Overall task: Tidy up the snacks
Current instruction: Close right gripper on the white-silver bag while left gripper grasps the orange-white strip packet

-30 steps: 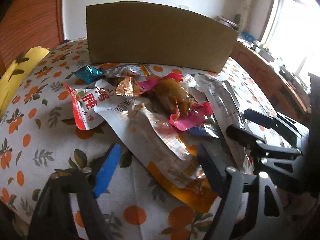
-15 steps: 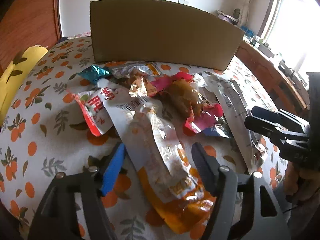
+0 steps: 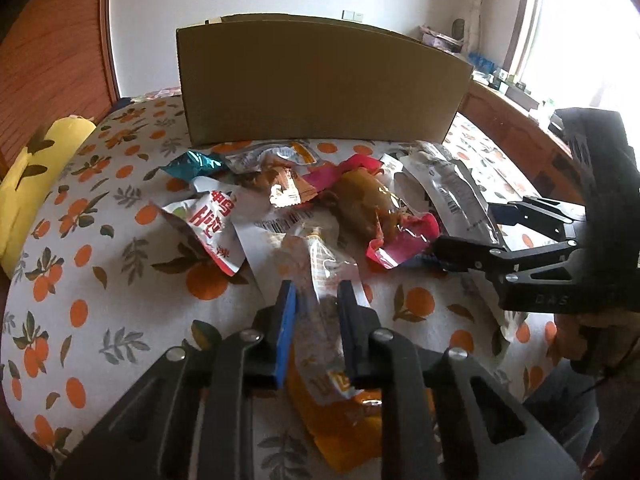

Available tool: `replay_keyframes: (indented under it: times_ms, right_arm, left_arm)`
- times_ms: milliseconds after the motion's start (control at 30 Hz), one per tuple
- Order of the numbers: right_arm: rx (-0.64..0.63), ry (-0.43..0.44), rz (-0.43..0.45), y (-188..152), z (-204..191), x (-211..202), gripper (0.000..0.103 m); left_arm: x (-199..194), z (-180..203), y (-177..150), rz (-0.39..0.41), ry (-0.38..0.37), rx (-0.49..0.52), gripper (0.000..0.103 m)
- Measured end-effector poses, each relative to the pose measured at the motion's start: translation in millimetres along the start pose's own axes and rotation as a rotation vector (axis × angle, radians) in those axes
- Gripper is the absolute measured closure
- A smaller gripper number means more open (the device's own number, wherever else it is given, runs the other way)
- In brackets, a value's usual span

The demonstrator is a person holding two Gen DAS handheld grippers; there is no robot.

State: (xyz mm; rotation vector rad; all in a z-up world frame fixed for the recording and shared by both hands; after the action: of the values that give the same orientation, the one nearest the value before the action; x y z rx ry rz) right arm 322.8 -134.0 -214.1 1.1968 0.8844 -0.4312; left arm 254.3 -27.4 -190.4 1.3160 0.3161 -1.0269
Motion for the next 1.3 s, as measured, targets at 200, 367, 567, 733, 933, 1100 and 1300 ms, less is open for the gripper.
replay_keyframes:
  times_ms: [200,367,567,733,933,1100,1300]
  right_arm:
    - [0.03,-0.002,-0.007,-2.1,3.9,-2.4,0.041]
    - [0.028,-0.031,0.013,-5.2,4.0,-5.4,0.042]
    - [0.035,-0.023,0.02,-6.1,5.4,-5.6,0.042]
    - [0.04,-0.015,0.025,-6.3,5.7,-6.3,0.042]
    - [0.04,-0.012,0.033,-8.0,6.9,-9.5,0.042]
    - [0.046,-0.001,0.039,-9.5,7.6,-11.8,0.042]
    - [0.059,0.017,0.045,-10.4,9.6,-13.6,0.042]
  left_arm:
    - [4.4,-13.3,0.4,-0.007,0.004,-0.059,0.057]
    - [9.5,-15.8,4.0,-0.011,0.008,-0.052,0.054]
    - [19.7,-14.3,13.0,-0.019,0.025,-0.042,0.045]
    - [26.9,-17.0,22.7,-0.018,0.016,-0.055,0.04]
    - [31.3,-18.9,26.9,-0.022,0.011,-0.037,0.035]
    - [30.9,-19.6,26.3,-0.014,-0.002,-0.033,0.035]
    - [31.2,-16.0,28.7,0.002,0.014,-0.004,0.06]
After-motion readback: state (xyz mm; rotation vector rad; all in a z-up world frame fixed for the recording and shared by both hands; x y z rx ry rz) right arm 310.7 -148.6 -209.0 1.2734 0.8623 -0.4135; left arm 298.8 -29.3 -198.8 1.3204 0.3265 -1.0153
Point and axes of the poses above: each gripper's, at about its wrist camera, not at the fingertips, and x roughly the way its jaws point, z to its right, y to its top, the point moved 7 cm from there along x, roughly the way its jaws point, and after that the axes turned 11 degrees about -y, right-handed, at the moved point
